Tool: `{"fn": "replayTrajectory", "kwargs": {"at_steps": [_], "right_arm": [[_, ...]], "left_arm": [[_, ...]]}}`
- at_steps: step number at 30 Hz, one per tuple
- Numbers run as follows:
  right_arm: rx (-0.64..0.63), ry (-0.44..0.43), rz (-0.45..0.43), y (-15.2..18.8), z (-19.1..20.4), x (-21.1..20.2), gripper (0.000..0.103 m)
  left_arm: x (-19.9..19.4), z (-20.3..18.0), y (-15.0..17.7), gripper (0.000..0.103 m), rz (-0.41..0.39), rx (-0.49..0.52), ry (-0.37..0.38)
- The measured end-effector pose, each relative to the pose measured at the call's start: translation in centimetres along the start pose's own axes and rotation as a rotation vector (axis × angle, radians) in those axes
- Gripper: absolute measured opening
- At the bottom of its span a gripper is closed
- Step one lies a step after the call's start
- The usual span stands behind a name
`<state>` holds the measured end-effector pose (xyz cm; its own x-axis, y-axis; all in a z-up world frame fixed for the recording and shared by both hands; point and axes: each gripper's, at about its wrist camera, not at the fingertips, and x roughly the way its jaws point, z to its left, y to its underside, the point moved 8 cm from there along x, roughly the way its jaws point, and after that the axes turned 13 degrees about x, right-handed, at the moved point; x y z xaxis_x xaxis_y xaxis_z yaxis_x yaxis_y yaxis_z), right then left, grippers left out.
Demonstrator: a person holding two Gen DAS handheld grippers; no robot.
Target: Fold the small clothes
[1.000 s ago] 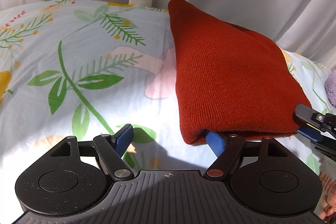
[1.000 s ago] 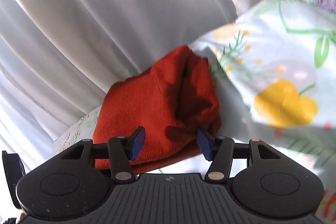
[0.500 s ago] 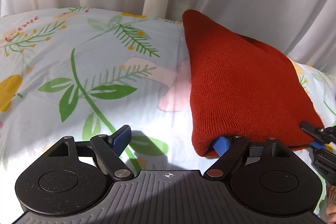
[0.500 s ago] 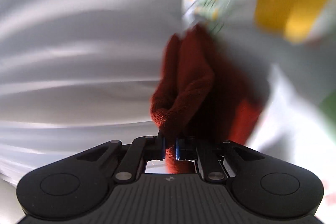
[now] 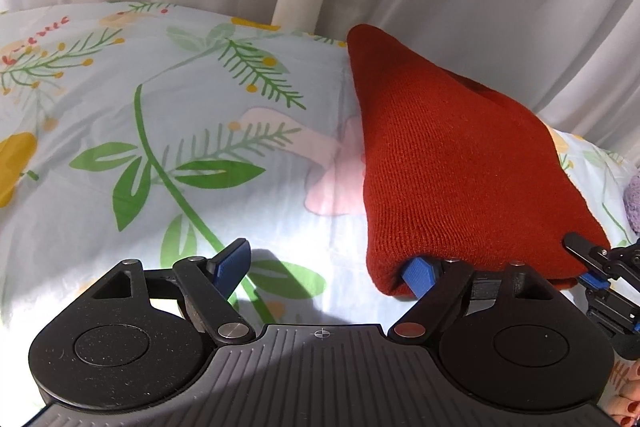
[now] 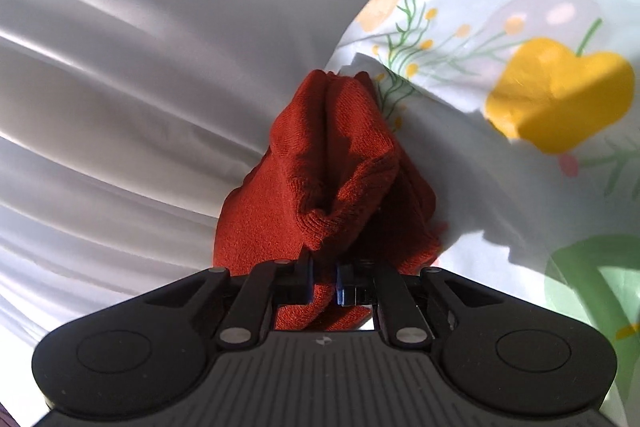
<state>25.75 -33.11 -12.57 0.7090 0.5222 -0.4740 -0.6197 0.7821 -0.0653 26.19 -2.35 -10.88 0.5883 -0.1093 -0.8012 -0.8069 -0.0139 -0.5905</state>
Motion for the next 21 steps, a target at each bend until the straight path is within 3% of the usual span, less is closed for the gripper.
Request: {"fn": "replayTrajectory", "kwargs": {"at_steps": [6, 15, 21], "right_arm": [[0.075, -0.017, 0.012, 0.2, -0.6, 0.5, 0.011], [-0.274, 0.187, -0.029, 1.1, 1.1, 0.9, 0.009], [-0.413, 0.226, -0.04, 1.8, 1.4, 0.7, 0.009]], "left_arm": [[0.2, 0.3, 0.0, 0.086, 0.009, 0.0, 0.016], [0.2, 0.4, 0.1, 0.086, 0.014, -0.001, 0.026], [0.1, 0.7, 0.2, 0.086, 0.016, -0.004, 0.042]]}}
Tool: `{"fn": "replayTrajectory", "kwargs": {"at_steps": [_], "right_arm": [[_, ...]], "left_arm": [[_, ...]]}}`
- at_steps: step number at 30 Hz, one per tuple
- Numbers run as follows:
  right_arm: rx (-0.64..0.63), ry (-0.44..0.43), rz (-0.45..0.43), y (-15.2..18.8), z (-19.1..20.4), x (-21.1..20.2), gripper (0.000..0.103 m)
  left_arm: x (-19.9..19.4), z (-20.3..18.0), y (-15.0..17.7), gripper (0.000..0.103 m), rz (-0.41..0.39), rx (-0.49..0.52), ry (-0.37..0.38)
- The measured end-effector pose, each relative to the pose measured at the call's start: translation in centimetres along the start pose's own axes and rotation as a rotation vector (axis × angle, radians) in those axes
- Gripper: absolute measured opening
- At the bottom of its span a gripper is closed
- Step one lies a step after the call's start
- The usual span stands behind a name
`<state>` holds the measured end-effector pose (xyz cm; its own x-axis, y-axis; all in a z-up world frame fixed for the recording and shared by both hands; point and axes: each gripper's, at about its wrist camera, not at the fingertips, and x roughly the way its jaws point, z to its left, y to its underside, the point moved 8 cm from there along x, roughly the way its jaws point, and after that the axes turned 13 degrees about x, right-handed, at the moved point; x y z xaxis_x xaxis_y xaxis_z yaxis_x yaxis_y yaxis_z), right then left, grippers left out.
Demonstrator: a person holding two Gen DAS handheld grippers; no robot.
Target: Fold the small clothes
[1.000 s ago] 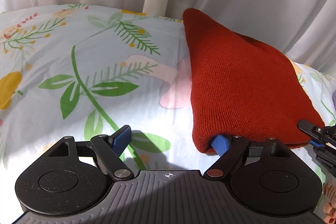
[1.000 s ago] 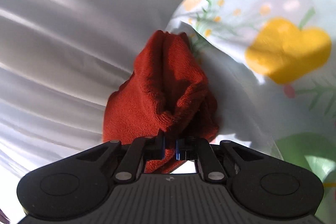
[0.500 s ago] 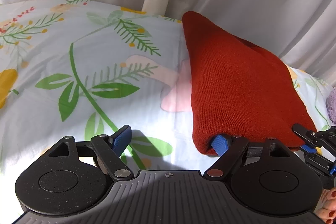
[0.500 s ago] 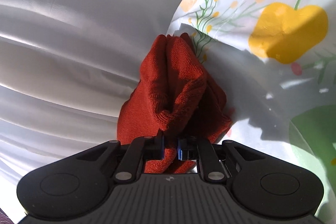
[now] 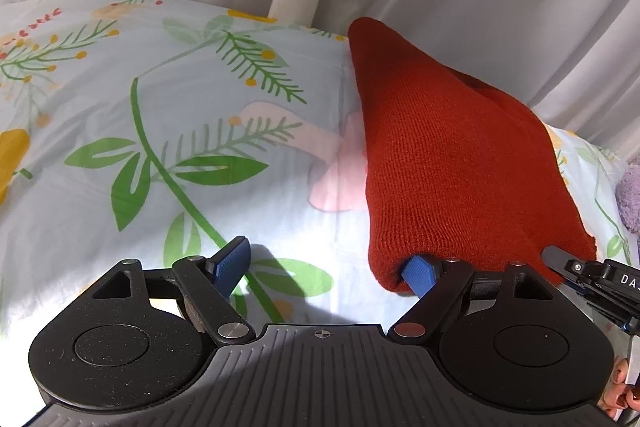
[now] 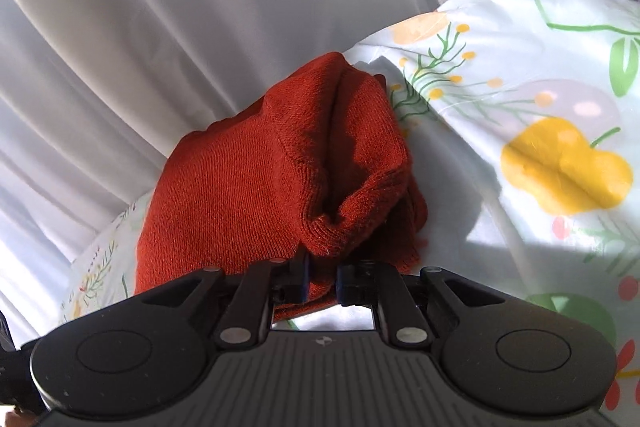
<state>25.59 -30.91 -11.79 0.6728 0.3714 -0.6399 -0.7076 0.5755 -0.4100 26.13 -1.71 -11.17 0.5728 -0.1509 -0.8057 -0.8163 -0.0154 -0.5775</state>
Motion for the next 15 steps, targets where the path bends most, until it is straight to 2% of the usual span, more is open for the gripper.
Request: {"fn": "replayTrajectory", "kwargs": {"at_steps": [7, 11, 12, 14, 15], "right_arm": [[-0.11, 0.025, -0.006, 0.2, 0.5, 0.0, 0.009], [-0.142, 0.028, 0.0, 0.3, 0.6, -0.3, 0.009], [-0.147, 0.022, 0.005, 0.2, 0.6, -0.5, 0.011], [-0.139, 0.005, 0.021, 0.1, 0.2, -1.4, 0.018], [-0.134, 0.001, 0.031, -0.1, -0.2, -1.9, 0.026]], "left_arm": [[-0.2, 0.4, 0.2, 0.086, 0.01, -0.014, 0.021], [-0.9, 1.3, 0.6, 0.086, 0.034, -0.017, 0.059], [-1.2, 1.7, 0.7, 0.086, 0.045, -0.006, 0.067], [-2.2, 3.5, 0.8, 0.084, 0.048, 0.022, 0.017], [-2.7, 4.8, 0.7, 0.084, 0.049, 0.025, -0.014]]}}
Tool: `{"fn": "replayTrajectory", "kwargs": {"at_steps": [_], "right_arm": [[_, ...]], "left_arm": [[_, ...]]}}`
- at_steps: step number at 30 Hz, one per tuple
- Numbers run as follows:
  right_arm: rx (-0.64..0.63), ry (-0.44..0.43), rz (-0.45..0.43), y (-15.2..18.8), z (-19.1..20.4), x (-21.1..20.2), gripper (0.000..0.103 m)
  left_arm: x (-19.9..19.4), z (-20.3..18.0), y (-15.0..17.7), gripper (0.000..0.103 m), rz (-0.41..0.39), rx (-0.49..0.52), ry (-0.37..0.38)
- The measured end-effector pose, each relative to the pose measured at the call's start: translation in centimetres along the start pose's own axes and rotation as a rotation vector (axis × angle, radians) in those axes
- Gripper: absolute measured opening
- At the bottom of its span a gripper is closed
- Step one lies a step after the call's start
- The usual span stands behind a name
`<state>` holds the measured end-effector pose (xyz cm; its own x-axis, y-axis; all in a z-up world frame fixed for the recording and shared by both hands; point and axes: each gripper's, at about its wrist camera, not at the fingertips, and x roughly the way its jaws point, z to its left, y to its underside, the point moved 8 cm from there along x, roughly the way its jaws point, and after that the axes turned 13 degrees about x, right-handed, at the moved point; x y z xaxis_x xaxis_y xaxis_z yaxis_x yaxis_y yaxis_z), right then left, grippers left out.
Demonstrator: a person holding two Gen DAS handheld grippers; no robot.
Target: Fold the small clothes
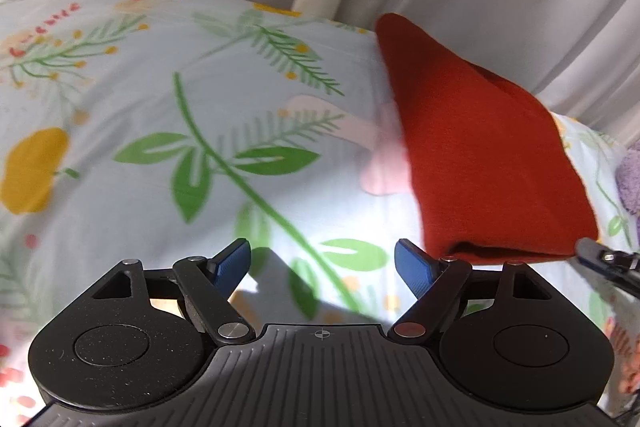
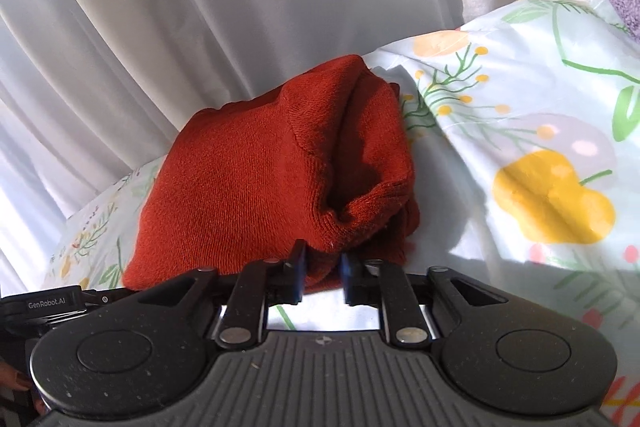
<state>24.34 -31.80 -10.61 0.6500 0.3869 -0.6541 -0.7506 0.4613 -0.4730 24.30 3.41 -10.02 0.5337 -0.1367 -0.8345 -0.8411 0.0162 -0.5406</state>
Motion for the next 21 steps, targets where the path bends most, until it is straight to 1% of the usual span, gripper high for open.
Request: {"fn": "replayTrajectory", "kwargs": {"at_steps": [1, 2, 3, 4, 6, 8, 9, 11, 15, 16, 19, 21], "right_arm": [[0.007, 0.002, 0.002, -0.2, -0.5, -0.7, 0.04], [0.02, 0.008, -0.006, -0.6, -1.2, -1.4, 0.046], [0.043, 0.003, -0.018, -1.2, -2.1, -2.1, 0.056], [0.084, -0.021, -0.024, -1.9, -2.9, -2.7, 0.058], [0.224, -0.1, -0.01, -3.6, -4.7, -3.0, 0.058], [0.365, -0.168, 0.011, -5.4, -5.9, -2.5, 0.058], [0.406, -0.198, 0.023, -6.2, -6.1, -1.9, 0.058], [0.431, -0.223, 0.055, -7.7, -6.1, -0.2, 0.058], [0.425, -0.221, 0.142, -9.4, -5.5, 3.4, 0.058], [0.425, -0.215, 0.159, -9.6, -5.5, 4.2, 0.058], [0.443, -0.218, 0.205, -10.0, -5.7, 6.0, 0.058], [0.467, -0.252, 0.22, -10.3, -5.6, 6.9, 0.058]], "left_arm": [[-0.3, 1.3, -0.1, 0.084, -0.003, -0.02, -0.013], [-0.6, 2.4, -0.4, 0.084, -0.014, -0.059, 0.004], [-0.7, 3.1, -0.9, 0.084, -0.031, -0.107, 0.051], [-0.6, 3.5, -1.5, 0.084, -0.046, -0.152, 0.117], [-0.1, 3.0, -3.1, 0.084, -0.064, -0.23, 0.252], [1.1, 1.5, -4.9, 0.085, -0.082, -0.255, 0.389], [1.8, 0.8, -5.7, 0.085, -0.08, -0.259, 0.433], [3.6, -0.8, -7.2, 0.085, -0.068, -0.255, 0.479], [6.6, -2.7, -9.1, 0.084, -0.047, -0.264, 0.569], [7.2, -3.0, -9.5, 0.084, -0.037, -0.265, 0.583], [8.8, -3.8, -10.1, 0.083, -0.011, -0.252, 0.589], [9.5, -4.2, -10.3, 0.082, 0.0, -0.253, 0.603]]}}
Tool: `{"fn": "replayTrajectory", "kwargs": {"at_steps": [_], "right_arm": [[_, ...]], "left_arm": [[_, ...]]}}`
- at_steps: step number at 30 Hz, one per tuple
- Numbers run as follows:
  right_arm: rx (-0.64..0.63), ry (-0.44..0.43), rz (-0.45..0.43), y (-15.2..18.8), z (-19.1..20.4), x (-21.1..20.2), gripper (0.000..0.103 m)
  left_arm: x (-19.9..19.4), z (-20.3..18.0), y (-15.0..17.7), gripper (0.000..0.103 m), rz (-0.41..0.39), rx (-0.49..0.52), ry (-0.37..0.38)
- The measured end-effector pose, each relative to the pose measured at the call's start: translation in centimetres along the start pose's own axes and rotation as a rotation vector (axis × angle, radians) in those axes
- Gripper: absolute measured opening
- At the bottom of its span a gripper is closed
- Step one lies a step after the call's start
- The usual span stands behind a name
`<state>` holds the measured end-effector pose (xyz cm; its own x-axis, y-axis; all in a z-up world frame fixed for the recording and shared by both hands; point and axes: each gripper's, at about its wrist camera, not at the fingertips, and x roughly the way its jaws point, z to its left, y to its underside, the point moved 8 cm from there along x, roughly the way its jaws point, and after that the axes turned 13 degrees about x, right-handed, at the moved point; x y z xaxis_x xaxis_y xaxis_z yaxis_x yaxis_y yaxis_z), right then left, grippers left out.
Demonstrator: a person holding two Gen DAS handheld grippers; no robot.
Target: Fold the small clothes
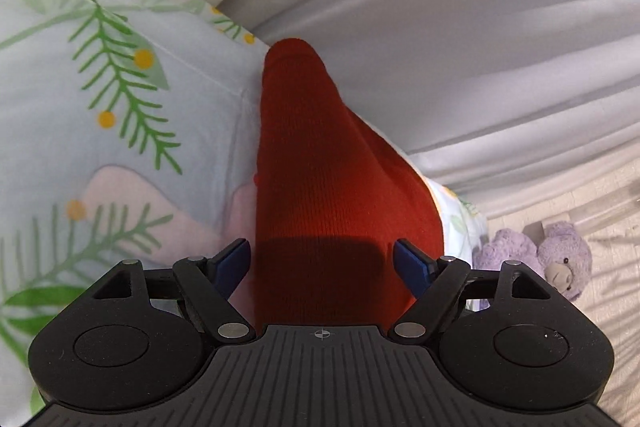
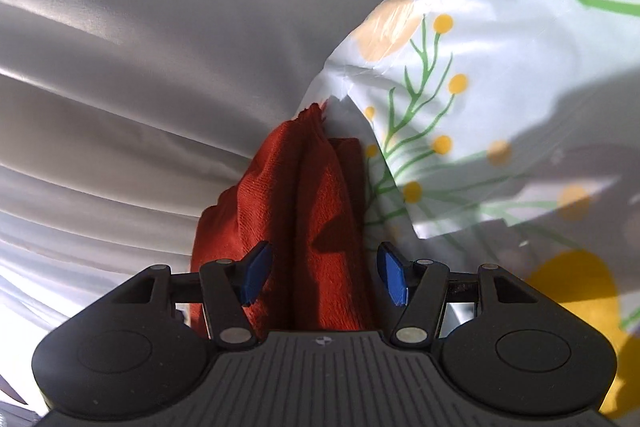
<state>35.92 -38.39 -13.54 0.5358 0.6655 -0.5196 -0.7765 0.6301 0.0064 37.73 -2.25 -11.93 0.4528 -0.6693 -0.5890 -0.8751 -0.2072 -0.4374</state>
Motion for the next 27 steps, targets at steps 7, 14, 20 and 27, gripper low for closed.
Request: {"fn": "replayTrajectory", "kwargs": {"at_steps": [7, 14, 20, 27], "right_arm": [[-0.021, -0.028, 0.052, -0.3, 1.2, 1.8, 0.059], [-0.022, -0.055, 0.095, 0.4, 2.3, 4.0, 0.045], [-0.063, -0.005, 0.041, 0.9, 2.9, 3.9, 0.031], [-0.139, -0.002, -0.009, 2.6, 6.0, 3.2, 0.027]], "left_arm": [[2.0, -0.1, -0.7, 0.075, 0.008, 0.02, -0.005], [2.0, 0.0, -0.6, 0.06, -0.008, 0.03, -0.016], [1.1, -0.4, -0.9, 0.05, -0.026, 0.061, -0.036], [-0.8, -3.5, -1.4, 0.045, -0.073, 0.133, -0.023]]}}
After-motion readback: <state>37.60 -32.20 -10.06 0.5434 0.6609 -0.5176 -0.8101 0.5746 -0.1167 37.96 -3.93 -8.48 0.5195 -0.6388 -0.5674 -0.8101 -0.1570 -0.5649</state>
